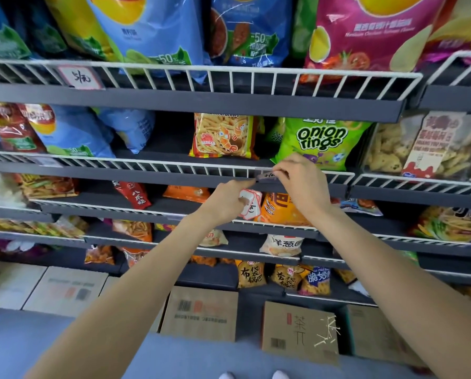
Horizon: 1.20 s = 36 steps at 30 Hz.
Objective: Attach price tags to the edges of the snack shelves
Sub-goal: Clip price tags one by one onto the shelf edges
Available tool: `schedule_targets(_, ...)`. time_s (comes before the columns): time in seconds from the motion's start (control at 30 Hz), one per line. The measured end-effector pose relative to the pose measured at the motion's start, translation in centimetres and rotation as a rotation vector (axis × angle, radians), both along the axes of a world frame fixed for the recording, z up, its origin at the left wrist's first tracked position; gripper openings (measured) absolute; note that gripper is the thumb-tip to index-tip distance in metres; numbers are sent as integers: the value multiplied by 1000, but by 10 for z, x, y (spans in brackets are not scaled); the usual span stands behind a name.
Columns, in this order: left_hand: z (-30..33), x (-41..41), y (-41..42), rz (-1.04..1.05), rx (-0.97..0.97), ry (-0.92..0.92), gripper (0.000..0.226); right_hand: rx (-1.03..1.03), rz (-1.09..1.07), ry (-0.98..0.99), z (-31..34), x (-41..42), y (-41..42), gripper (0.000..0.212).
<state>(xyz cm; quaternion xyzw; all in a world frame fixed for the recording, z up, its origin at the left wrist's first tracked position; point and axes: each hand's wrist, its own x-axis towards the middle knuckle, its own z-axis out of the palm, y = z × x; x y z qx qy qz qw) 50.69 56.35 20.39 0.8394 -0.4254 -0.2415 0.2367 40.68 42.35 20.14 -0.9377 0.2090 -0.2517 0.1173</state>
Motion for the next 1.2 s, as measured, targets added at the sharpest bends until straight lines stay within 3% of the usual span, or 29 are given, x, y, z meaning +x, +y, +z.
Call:
schedule_targets(0.13,-1,4,-2,-5,5,-3,52,-163,-25,88,-7,2,1,15)
schedule_targets(0.27,-2,5,-3,-5,0,3,53,-261,-27,146,-10,1,4,42)
schedule_targets(0.67,-9,12,-3,-3,-52,26,53,-405,-39,158,-13,-9,4,47)
schedule_targets(1.03,-19,15,-8,23,-116,61,53,-374,-58,120,-21,-10,0,27)
schedule_targets(1.1,-18,14,-9,70,-148,124,51,-351,-64,112,-22,-9,0,22)
schedule_targets(1.2,-14,10,-8,224,-276,398,46,-352,-75,131,-21,-8,0,19)
